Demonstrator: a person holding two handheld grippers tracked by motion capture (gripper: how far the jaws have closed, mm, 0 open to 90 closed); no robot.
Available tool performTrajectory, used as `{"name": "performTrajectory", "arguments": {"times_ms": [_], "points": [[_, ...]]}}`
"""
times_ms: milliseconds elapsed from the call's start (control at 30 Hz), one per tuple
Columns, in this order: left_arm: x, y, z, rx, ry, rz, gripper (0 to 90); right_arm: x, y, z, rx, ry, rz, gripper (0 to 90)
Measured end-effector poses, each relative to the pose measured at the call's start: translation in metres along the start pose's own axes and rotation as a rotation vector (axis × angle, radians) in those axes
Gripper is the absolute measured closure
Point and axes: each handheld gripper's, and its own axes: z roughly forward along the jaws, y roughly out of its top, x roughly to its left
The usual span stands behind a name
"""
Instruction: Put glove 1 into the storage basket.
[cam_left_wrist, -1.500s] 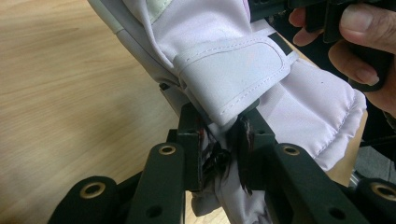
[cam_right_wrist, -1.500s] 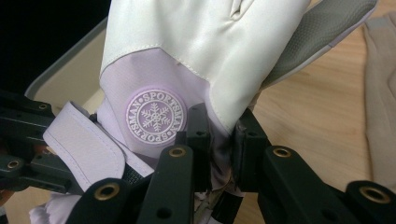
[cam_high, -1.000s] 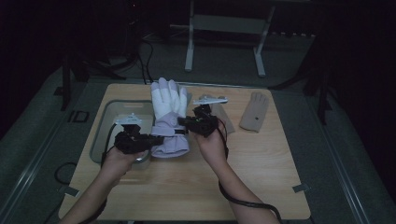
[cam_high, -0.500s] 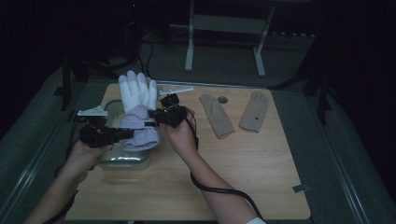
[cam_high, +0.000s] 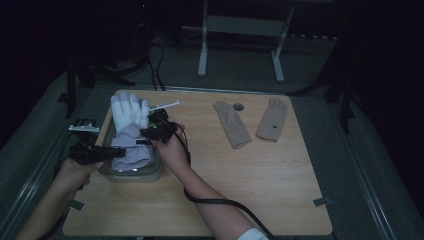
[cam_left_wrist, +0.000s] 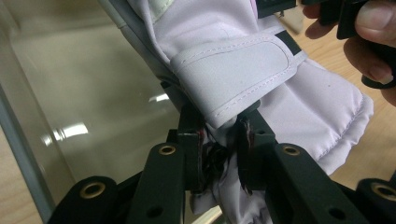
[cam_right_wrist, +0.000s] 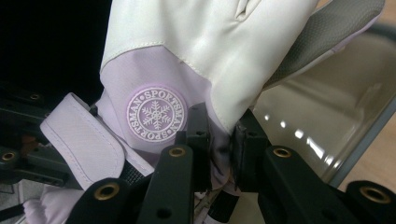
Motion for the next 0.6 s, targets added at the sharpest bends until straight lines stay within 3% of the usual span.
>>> {"name": "performTrajectory", "arguments": {"times_ms": [100,400,433,500,600], "points": [[0.007,-0.002,0.01,0.031,0.003,-0.024,74.7,-0.004,-0.006,0.012,0.031,-0.026,0.012,79.4],[0.01,-0.001,0.033,0.152,0.047,-0.036,74.6,-0.012,-0.017,0.031,0.115,-0.081,0.013,79.0],[0.008,0.001,0.036,0.183,0.066,-0.03,74.4,-0.014,-0.019,0.034,0.134,-0.088,0.022,78.8],[0.008,0.002,0.038,0.195,0.077,-0.026,74.3,-0.014,-0.019,0.035,0.144,-0.09,0.026,78.8],[0.005,0.003,0.044,0.244,0.12,0.012,73.1,-0.014,-0.021,0.038,0.155,-0.103,0.02,78.6]]}}
